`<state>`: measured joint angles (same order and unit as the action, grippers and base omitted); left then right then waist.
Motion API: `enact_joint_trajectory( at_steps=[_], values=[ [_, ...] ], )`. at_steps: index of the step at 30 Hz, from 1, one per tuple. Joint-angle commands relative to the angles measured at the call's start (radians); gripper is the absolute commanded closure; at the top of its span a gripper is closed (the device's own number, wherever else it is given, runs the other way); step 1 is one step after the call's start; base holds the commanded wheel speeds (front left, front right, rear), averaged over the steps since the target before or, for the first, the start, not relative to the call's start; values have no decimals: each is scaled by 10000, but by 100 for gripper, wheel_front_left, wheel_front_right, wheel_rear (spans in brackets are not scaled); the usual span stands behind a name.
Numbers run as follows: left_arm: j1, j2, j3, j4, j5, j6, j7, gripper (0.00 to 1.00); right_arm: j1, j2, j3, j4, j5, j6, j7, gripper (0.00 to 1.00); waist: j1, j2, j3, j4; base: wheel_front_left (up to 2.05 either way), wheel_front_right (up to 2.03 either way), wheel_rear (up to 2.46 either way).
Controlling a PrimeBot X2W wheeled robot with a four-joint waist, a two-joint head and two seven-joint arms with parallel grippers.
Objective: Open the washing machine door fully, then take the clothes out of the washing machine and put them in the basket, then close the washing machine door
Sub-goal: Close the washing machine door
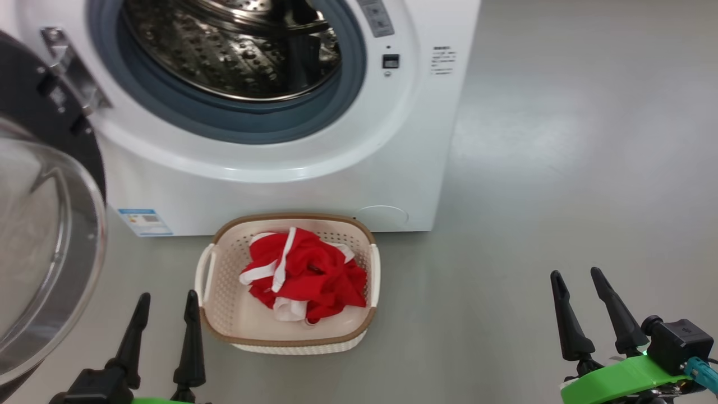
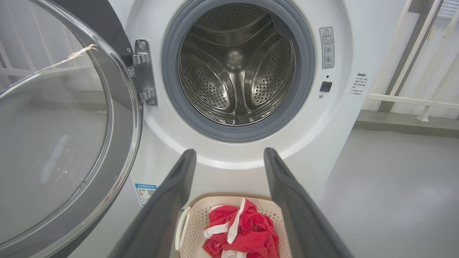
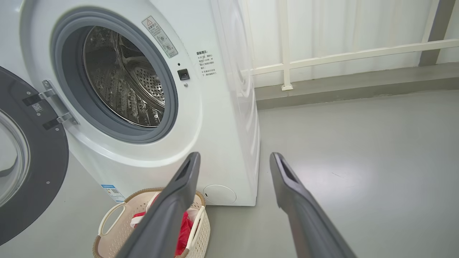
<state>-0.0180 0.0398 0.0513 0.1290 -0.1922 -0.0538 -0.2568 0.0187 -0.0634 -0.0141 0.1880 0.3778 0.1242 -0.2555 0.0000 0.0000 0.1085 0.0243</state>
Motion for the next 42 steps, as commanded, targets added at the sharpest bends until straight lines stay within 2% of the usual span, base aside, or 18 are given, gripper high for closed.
enact_joint_trajectory(
  at_steps=[1,12,13,24,28,42],
  values=[
    [-34,104,212,-241,-91,134,-49,0,-156,-184,335,-194,-28,65,-63,0,0,0,-57,591,0,0,0],
    [325,104,-190,-120,-543,644,-49,0,-202,-450,747,-4,13,65,-63,0,0,0,-408,2412,0,0,0],
    [325,104,-190,-120,-543,644,-49,0,-202,-450,747,-4,13,65,-63,0,0,0,-408,2412,0,0,0],
    [834,104,-699,-26,-863,1080,-49,0,122,-516,1192,203,131,65,-63,0,0,0,-966,4091,0,0,0],
    [1030,104,-638,-101,-942,1214,-49,0,122,-472,1413,253,171,65,-63,0,0,0,-1112,4321,0,0,0],
    [1462,104,-446,-519,-1111,1516,-49,0,-118,-419,1957,486,336,65,-63,0,0,0,-1214,4407,0,0,0]
  ],
)
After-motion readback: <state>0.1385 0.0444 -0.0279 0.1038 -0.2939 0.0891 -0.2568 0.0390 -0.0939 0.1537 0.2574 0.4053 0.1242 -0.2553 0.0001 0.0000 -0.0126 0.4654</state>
